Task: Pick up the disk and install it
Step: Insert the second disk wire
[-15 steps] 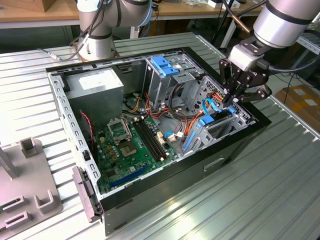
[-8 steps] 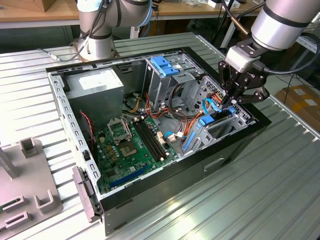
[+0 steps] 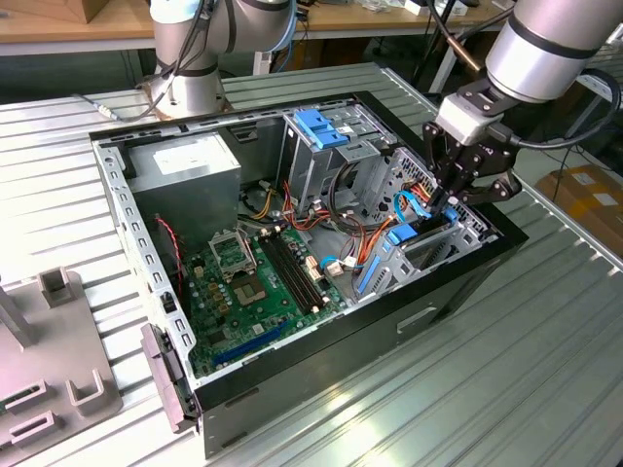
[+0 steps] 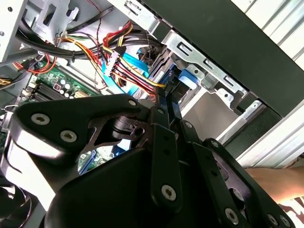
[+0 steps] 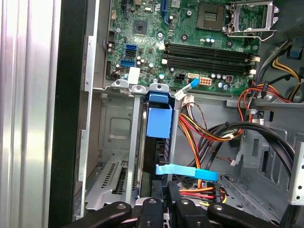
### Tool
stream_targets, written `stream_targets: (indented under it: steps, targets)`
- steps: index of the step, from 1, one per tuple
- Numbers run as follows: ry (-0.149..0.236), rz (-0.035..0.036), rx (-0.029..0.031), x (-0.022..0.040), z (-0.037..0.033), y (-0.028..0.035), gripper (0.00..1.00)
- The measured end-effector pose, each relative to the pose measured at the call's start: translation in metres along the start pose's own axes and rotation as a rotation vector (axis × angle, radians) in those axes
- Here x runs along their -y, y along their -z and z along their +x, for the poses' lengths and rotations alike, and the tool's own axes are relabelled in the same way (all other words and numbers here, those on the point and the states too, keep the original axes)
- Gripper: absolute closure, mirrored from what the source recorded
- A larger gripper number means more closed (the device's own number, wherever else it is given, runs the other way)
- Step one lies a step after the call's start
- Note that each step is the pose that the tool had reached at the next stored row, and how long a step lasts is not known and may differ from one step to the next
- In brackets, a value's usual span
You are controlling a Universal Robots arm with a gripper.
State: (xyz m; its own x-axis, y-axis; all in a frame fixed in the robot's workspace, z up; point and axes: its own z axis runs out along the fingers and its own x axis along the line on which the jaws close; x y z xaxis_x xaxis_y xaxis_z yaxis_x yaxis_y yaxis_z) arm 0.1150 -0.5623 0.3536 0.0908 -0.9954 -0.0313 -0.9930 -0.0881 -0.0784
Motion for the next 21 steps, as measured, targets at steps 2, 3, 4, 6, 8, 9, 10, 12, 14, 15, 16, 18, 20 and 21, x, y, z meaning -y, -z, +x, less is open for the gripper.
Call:
stream_targets:
  steps: [2,3,4,6,8,9,10,12,14,15,16,18,20,21]
  targets:
    - [0.000,0.0000,0.0001,-0.0002,0.0009,-0.0006,0.83]
    - [0.000,-0.0001,-0.0006,-0.0002,0.0011,-0.0006,0.83]
    - [0.000,-0.0001,-0.0012,-0.0002,0.0011,-0.0005,0.83]
    - [0.000,-0.0001,-0.0014,-0.0002,0.0011,-0.0006,0.83]
    - [0.000,-0.0002,-0.0020,-0.0002,0.0011,-0.0006,0.82]
    - [0.000,-0.0002,-0.0024,-0.0002,0.0011,-0.0006,0.76]
    - [0.000,-0.0003,-0.0027,-0.0002,0.0011,-0.0006,0.76]
    - [0.000,-0.0003,-0.0030,-0.0002,0.0011,-0.0006,0.76]
    - [0.000,-0.0003,-0.0025,-0.0002,0.0011,-0.0004,0.76]
    - [0.000,-0.0002,-0.0025,-0.0002,0.0011,-0.0003,0.76]
    - [0.000,-0.0002,-0.0025,-0.0001,0.0011,-0.0003,0.76]
    - [0.000,-0.0003,-0.0027,0.0006,0.0009,0.0021,0.76]
    - [0.001,-0.0002,-0.0017,0.0042,-0.0005,0.0109,0.76]
    - [0.001,0.0000,0.0007,0.0066,-0.0004,0.0119,0.76]
